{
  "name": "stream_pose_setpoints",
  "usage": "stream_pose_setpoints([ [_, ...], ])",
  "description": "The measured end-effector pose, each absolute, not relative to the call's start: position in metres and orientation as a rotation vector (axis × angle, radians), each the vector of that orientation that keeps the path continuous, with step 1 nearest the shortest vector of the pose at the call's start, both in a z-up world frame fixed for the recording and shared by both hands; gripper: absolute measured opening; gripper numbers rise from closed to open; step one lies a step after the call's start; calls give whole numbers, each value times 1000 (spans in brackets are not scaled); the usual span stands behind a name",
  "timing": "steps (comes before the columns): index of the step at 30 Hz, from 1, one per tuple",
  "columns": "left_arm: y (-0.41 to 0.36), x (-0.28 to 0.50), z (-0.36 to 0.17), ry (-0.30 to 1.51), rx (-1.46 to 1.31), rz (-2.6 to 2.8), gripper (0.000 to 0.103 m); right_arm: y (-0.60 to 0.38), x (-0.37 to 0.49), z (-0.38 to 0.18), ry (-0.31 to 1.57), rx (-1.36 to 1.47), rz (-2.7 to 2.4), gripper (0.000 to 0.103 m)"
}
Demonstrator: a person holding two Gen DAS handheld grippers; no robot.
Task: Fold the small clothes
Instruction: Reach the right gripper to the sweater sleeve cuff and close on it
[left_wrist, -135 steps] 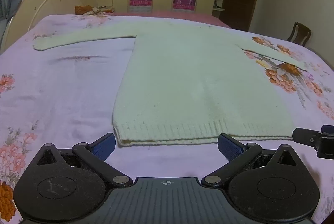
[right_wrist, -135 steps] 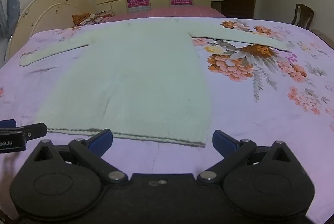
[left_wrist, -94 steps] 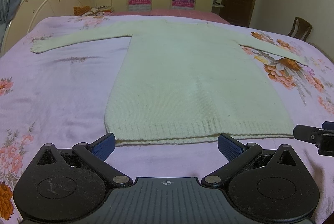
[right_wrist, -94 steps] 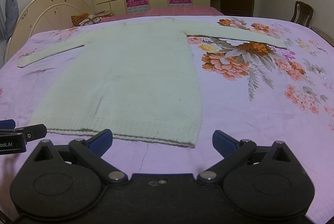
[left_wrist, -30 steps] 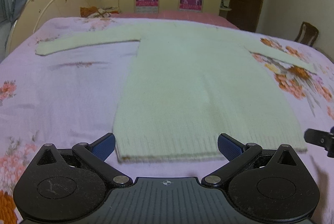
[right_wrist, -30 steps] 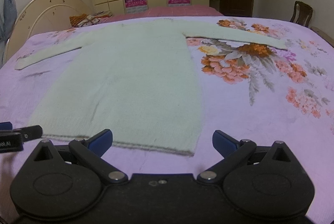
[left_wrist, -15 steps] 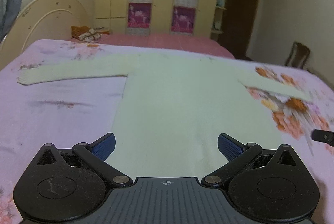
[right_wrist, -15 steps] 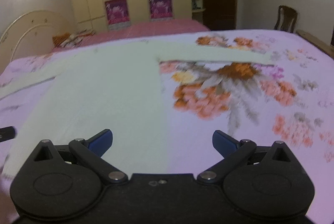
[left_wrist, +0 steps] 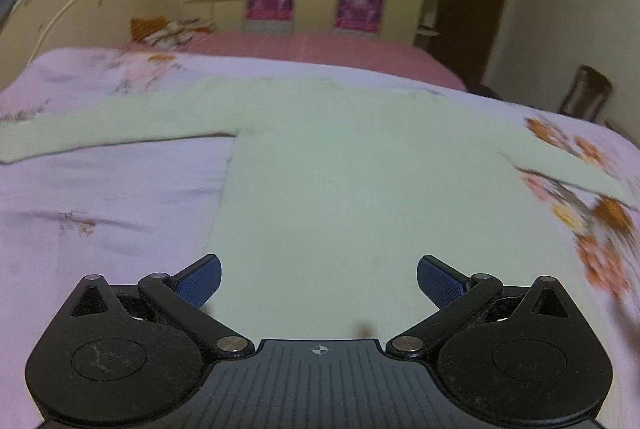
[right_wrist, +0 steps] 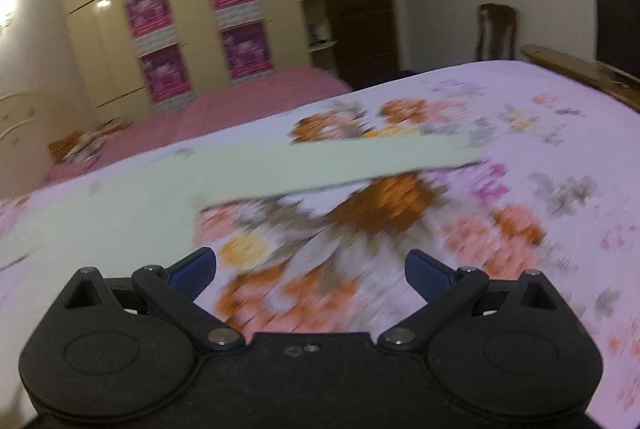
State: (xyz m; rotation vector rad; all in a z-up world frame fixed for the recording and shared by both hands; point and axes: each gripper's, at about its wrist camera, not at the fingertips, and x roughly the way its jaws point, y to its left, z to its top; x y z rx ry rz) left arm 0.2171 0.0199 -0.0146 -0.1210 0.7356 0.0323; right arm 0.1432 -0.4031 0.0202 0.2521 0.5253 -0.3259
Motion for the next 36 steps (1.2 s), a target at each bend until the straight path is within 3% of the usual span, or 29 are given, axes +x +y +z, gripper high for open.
stream_pose_setpoints([
  [11, 26, 292, -35, 712, -43, 86, 103, -530, 212, -2, 441, 421, -498, 91],
  [13, 28, 303, -41, 711, -28, 110, 103, -539, 220, -10, 451, 441, -511, 67],
  [14, 30, 309, -43, 713, -33, 118, 103, -544, 224, -12, 461, 453, -520, 46],
  [19, 42, 328, -48, 704, -71, 153, 103, -558, 235, -28, 468, 506, -539, 56],
  [22, 44, 335, -54, 707, -65, 148, 103, -570, 240, -34, 461, 552, -549, 55],
  [34, 52, 349, -64, 731, -100, 150, 103, -601, 256, -50, 465, 680, -579, 40],
  [36, 55, 350, -63, 746, -112, 141, 103, -601, 260, -51, 481, 658, -593, 26],
])
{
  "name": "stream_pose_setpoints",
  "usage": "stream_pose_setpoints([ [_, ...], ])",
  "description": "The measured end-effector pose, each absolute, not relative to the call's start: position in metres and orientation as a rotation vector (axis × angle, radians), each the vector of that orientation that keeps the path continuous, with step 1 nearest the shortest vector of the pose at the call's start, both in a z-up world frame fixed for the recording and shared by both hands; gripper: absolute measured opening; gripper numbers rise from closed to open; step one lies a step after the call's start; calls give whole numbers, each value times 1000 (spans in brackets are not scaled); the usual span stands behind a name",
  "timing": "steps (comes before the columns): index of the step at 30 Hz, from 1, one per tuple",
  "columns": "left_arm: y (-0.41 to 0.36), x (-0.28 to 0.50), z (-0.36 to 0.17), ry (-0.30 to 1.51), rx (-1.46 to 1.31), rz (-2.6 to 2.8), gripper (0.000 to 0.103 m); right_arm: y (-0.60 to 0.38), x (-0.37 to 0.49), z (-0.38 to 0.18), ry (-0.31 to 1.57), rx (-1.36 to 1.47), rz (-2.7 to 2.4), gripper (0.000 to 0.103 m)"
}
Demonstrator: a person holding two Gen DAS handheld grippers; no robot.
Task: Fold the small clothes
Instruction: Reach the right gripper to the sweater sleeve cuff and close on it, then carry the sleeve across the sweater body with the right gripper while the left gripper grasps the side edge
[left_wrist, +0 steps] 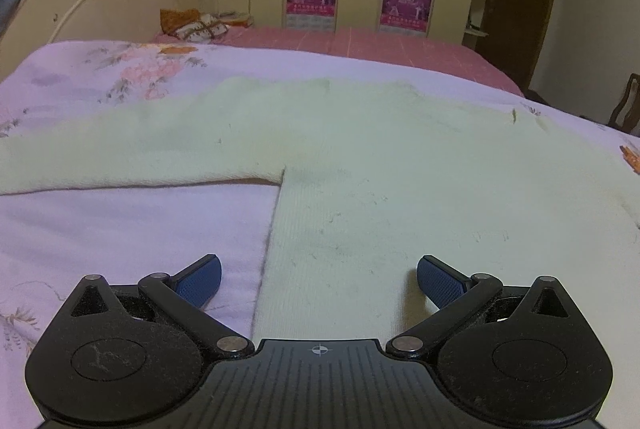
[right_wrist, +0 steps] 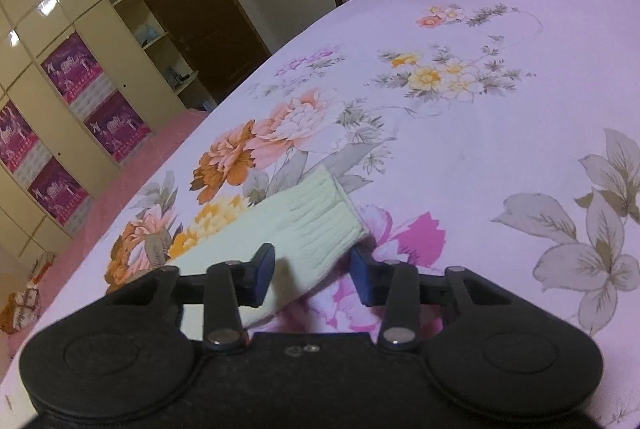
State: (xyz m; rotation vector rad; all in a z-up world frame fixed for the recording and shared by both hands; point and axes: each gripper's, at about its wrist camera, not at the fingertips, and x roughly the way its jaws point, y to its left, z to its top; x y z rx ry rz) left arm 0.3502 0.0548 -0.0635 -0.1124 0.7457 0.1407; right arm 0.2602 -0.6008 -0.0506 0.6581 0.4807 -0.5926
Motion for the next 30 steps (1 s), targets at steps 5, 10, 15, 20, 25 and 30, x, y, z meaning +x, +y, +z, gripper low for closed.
stream_pose_setpoints([
  [5, 60, 352, -60, 774, -79, 128, 103, -599, 269, -44, 487, 612, -586, 5],
  [10, 71, 346, -56, 799, -57, 136, 103, -552, 287, -20, 460, 472, -480, 5],
  [15, 83, 333, -49, 780, -62, 172, 103, -480, 321, -10, 478, 376, -305, 5],
  [20, 98, 315, -47, 774, -88, 204, 103, -399, 354, -10, 514, 310, -116, 5],
  [25, 112, 297, -42, 732, -151, 232, 103, -318, 379, -17, 555, 246, 52, 5],
  [30, 122, 293, -37, 707, -199, 255, 103, -248, 392, -27, 595, 176, 162, 5],
])
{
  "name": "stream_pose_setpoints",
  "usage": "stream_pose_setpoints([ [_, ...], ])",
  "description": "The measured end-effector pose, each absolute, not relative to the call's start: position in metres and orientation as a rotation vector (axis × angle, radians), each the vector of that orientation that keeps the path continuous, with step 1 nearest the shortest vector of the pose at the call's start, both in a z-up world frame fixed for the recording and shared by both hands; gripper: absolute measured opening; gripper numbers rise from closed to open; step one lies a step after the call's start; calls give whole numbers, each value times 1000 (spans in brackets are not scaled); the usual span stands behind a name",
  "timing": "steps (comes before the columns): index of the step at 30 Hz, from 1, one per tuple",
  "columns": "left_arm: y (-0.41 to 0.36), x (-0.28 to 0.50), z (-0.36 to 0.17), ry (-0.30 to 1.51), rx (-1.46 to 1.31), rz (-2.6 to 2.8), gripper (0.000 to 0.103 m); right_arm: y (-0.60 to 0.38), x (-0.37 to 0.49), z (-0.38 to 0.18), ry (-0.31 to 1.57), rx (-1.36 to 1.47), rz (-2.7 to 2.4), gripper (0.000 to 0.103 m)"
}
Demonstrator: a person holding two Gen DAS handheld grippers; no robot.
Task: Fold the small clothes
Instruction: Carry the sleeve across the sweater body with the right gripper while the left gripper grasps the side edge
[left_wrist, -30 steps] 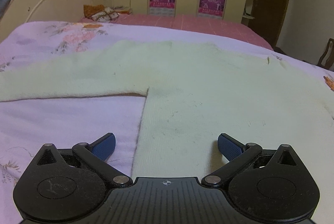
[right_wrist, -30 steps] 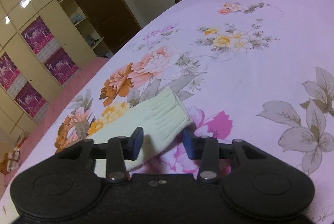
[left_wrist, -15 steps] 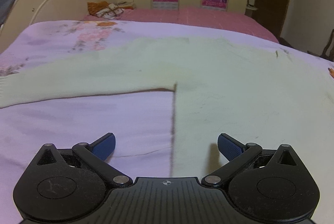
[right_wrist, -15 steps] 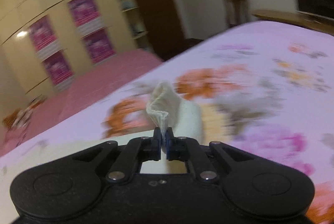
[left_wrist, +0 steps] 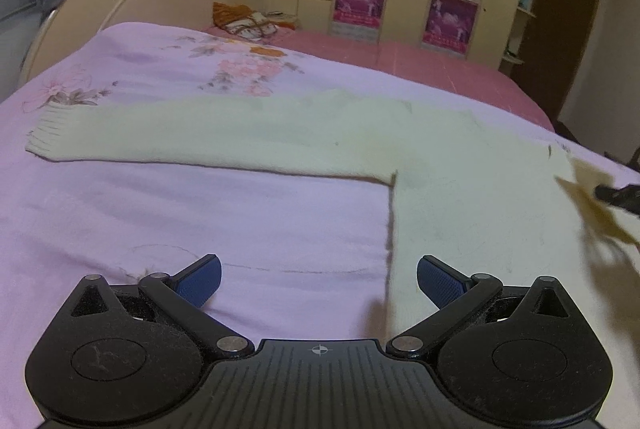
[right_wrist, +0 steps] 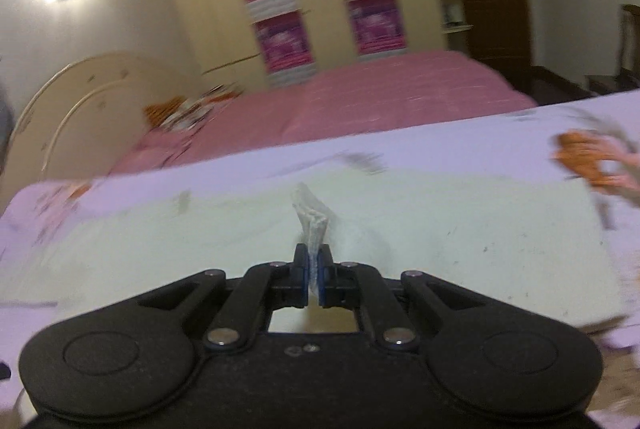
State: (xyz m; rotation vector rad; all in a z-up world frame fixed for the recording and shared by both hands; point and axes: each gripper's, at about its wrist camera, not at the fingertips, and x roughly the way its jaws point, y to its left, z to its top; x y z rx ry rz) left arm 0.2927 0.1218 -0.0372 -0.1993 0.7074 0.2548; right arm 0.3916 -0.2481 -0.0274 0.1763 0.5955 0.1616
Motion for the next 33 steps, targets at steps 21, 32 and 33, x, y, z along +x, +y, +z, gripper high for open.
stream_pose_setpoints([
  [21, -18, 473, -62, 820, -464, -226, 53, -327, 316, -35, 586, 364, 52, 23],
  [32, -35, 479, -64, 769, -431, -232, 3, -366, 301, -50, 589, 402, -37, 24],
  [33, -29, 477, -59, 759, -421, -226, 3, -366, 303, -50, 592, 402, -35, 24],
])
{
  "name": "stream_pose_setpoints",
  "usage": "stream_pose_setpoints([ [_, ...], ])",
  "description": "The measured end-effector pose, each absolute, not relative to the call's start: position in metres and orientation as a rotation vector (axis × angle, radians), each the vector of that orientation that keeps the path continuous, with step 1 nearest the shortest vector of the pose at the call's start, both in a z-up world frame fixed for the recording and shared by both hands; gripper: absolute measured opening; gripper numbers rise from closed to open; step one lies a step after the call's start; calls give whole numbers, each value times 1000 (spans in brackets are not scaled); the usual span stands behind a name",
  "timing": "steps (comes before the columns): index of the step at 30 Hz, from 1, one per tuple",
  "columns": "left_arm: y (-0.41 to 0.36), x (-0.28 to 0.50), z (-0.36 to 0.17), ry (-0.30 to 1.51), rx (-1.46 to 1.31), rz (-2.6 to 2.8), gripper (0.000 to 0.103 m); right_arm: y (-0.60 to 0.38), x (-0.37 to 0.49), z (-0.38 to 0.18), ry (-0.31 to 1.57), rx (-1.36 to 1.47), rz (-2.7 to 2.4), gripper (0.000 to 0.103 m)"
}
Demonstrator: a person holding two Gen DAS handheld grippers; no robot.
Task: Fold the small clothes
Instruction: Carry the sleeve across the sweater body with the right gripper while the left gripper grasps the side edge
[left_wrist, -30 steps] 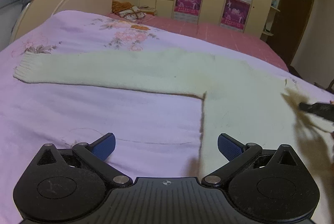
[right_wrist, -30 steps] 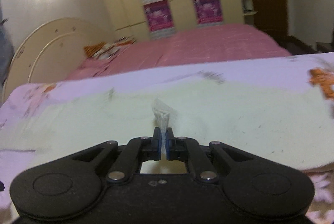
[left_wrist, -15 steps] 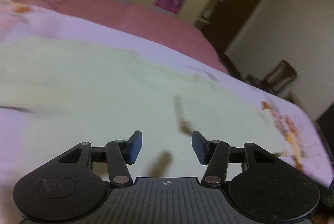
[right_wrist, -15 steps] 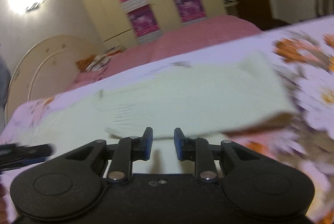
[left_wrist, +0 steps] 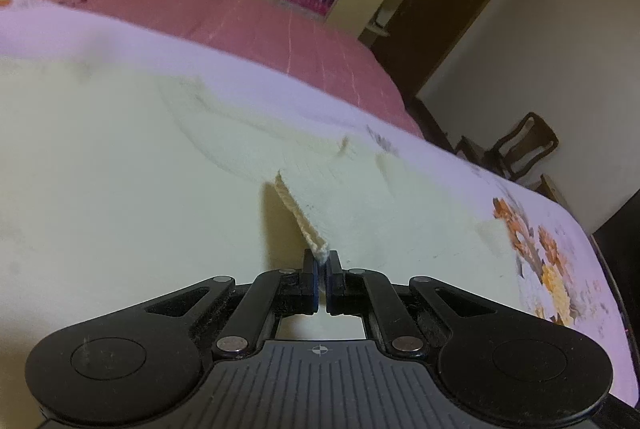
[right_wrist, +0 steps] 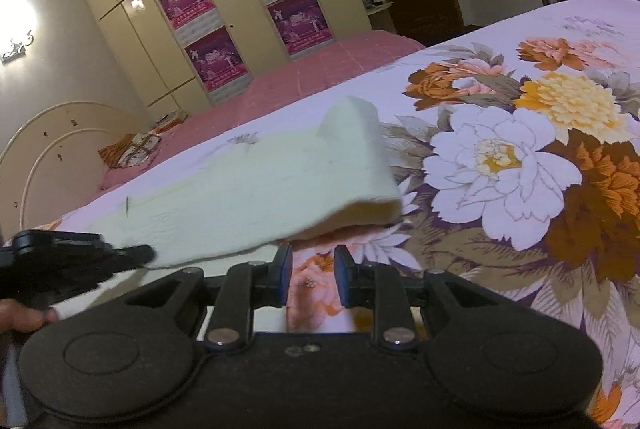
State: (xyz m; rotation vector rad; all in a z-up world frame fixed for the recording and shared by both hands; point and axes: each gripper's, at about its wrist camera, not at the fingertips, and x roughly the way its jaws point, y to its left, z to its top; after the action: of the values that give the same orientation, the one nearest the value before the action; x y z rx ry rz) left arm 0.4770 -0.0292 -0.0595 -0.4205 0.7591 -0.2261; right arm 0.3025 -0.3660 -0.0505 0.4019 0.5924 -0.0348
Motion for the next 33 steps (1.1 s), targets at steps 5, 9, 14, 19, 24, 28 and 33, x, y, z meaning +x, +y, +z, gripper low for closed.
stream_pose_setpoints([
  [5, 8, 476, -49, 736, -388, -170, 3, -358, 308, -53, 603, 401, -12, 25],
  [9, 40, 475, -46, 721, -386, -104, 3, -348, 313, -53, 602, 397, 10, 25],
  [14, 71, 473, -52, 713, -385, -46, 3, -340, 319, -52, 606, 383, 31, 27],
  [19, 86, 472, -64, 723, -387, -32, 3, -340, 325, -56, 610, 383, 24, 28],
  [24, 100, 465, -70, 710, -388, -7, 3, -342, 331, -56, 605, 396, 17, 29],
  [28, 107, 464, -74, 716, -393, -1, 3, -343, 333, -53, 577, 398, 17, 29],
  [33, 107, 465, -77, 715, -394, 0, 3, -347, 342, -54, 575, 409, 14, 27],
])
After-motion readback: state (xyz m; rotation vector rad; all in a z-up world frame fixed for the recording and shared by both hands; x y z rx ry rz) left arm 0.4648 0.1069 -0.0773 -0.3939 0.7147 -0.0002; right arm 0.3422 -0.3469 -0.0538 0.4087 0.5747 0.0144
